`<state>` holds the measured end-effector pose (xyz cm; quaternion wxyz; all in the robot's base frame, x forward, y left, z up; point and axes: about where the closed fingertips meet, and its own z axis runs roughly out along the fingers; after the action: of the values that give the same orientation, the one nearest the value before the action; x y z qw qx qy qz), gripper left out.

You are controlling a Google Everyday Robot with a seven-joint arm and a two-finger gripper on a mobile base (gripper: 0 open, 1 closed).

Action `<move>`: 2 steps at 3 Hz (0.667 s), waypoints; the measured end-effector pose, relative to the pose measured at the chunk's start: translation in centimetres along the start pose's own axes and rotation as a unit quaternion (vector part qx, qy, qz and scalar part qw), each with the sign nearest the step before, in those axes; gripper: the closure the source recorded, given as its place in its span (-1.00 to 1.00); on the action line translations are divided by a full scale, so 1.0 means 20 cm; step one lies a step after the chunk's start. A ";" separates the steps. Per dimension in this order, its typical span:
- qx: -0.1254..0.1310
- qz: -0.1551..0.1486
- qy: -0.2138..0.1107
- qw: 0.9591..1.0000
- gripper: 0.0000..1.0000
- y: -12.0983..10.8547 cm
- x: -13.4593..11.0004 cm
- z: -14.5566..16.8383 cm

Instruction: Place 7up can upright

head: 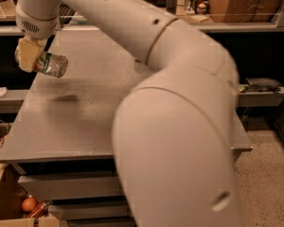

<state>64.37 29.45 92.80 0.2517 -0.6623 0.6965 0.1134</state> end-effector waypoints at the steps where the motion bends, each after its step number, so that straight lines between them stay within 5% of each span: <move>1: -0.007 0.010 -0.088 0.996 1.00 0.07 0.04 -0.10; 2: -0.024 0.001 -0.167 0.986 1.00 0.20 0.08 -0.09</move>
Offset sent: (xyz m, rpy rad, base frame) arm -0.0115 -0.0333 0.0607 0.8674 -0.2285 0.0069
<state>60.04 27.56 92.87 0.3486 -0.6391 0.6424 0.2395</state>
